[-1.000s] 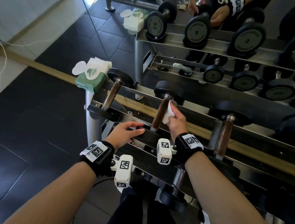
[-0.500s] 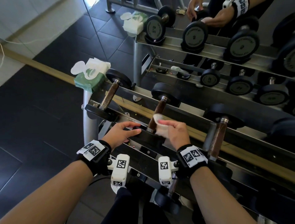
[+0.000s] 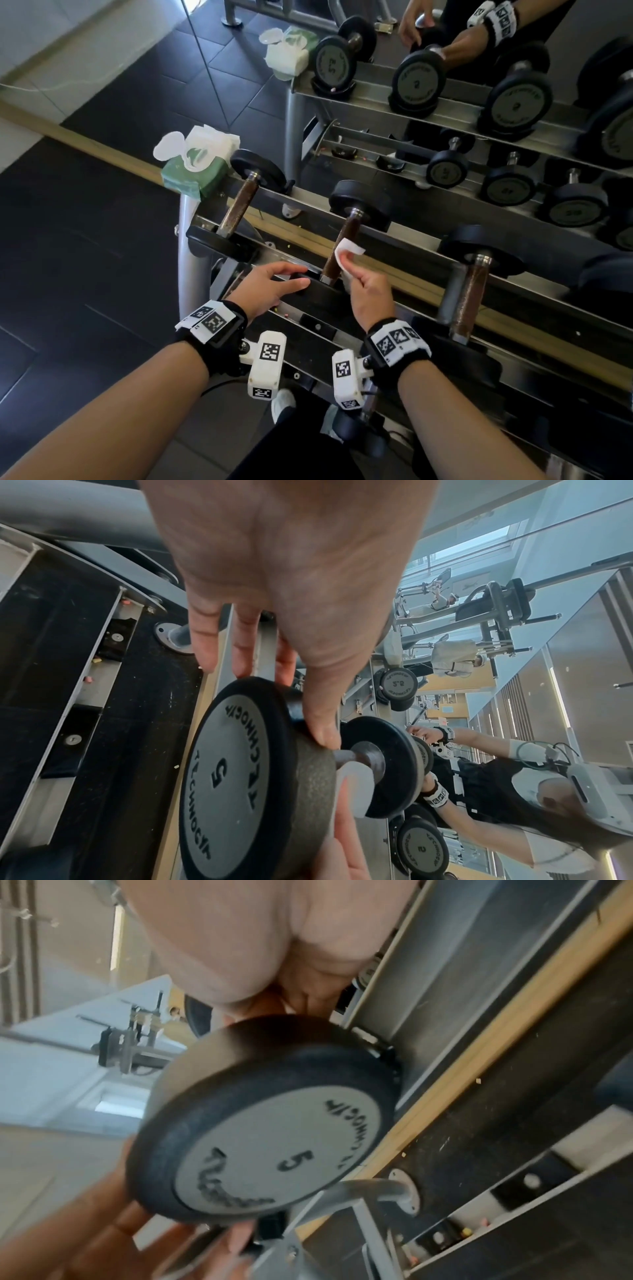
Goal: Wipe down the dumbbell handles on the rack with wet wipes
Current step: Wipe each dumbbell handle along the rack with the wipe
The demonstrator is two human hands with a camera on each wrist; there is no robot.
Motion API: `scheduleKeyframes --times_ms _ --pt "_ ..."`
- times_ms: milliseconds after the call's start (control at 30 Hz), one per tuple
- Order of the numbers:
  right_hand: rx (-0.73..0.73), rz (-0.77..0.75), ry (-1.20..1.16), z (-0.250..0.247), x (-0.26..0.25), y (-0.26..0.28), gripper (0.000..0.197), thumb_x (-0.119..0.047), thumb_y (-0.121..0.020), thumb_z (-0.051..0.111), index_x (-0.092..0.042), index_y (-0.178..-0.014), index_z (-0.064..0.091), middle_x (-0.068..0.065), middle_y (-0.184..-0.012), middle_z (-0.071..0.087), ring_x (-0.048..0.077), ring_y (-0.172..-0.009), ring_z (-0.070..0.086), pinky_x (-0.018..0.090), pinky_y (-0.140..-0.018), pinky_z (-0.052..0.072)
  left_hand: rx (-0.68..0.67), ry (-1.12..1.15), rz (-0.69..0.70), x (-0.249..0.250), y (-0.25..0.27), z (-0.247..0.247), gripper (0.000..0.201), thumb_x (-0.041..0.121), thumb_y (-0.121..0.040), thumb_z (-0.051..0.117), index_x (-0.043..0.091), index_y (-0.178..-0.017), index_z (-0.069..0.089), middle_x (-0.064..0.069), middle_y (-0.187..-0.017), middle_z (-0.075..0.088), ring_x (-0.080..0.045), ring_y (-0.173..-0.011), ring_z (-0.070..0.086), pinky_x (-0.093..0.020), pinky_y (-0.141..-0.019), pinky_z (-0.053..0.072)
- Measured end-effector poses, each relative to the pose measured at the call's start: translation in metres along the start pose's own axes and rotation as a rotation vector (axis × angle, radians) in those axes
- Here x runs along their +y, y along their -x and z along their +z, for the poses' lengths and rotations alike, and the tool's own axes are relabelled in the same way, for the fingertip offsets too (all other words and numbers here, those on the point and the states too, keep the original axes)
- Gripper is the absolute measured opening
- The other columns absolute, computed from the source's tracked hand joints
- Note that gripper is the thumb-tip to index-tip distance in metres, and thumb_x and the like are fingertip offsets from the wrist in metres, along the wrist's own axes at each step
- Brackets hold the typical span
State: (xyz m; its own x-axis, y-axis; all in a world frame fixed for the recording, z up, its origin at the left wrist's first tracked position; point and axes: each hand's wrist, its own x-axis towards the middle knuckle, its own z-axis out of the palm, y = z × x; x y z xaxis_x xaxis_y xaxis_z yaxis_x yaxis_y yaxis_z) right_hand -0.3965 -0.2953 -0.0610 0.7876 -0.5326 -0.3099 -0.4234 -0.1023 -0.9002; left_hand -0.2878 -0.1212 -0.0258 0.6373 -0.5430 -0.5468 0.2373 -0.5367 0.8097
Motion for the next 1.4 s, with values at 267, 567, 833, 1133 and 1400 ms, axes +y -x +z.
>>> scheduleKeyframes --times_ms 267,567,833,1133,1400 --pt "-0.08 0.018 0.205 -0.024 -0.017 0.005 0.034 -0.009 -0.092 0.05 -0.029 -0.089 0.078 -0.011 -0.089 0.072 0.005 -0.087 0.064 0.015 -0.074 0.045 -0.022 -0.008 0.015 0.002 0.002 0.0 0.031 0.031 -0.087 0.07 0.03 -0.118 0.066 0.003 -0.117 0.064 -0.017 -0.096 0.069 -0.04 -0.088 0.058" --pt "0.352 0.072 0.016 -0.033 -0.029 -0.013 0.047 -0.007 -0.094 0.044 -0.024 -0.135 0.059 -0.002 -0.127 0.061 0.012 -0.109 0.057 0.017 -0.095 0.041 -0.051 -0.1 0.072 -0.001 0.002 -0.003 0.035 0.036 -0.088 0.069 0.027 -0.121 0.064 0.004 -0.12 0.064 -0.017 -0.11 0.063 -0.046 -0.102 0.049" --pt "0.065 0.097 -0.106 0.011 -0.015 0.0 0.04 -0.022 -0.103 0.041 -0.052 -0.125 0.058 -0.011 -0.137 0.054 0.007 -0.117 0.051 0.025 -0.104 0.037 -0.04 -0.17 0.107 -0.005 -0.003 -0.006 0.034 0.041 -0.087 0.068 0.032 -0.119 0.064 0.008 -0.12 0.063 -0.01 -0.107 0.063 -0.043 -0.1 0.05" --pt "0.094 0.047 0.008 -0.027 -0.023 -0.008 0.031 -0.018 -0.097 0.054 -0.039 -0.112 0.071 -0.019 -0.113 0.065 0.006 -0.106 0.059 0.031 -0.103 0.046 -0.059 -0.195 0.117 -0.003 -0.002 -0.008 0.035 0.042 -0.088 0.067 0.031 -0.121 0.064 0.006 -0.126 0.059 -0.014 -0.106 0.063 -0.044 -0.099 0.05" --pt "0.011 0.061 0.096 0.002 -0.018 0.001 0.032 -0.025 -0.1 0.047 -0.045 -0.117 0.066 -0.022 -0.107 0.057 -0.008 -0.092 0.049 0.009 -0.075 0.033 -0.058 -0.189 0.081 0.0 -0.002 -0.007 0.034 0.042 -0.088 0.067 0.033 -0.121 0.063 0.004 -0.128 0.058 -0.016 -0.11 0.061 -0.045 -0.098 0.051"
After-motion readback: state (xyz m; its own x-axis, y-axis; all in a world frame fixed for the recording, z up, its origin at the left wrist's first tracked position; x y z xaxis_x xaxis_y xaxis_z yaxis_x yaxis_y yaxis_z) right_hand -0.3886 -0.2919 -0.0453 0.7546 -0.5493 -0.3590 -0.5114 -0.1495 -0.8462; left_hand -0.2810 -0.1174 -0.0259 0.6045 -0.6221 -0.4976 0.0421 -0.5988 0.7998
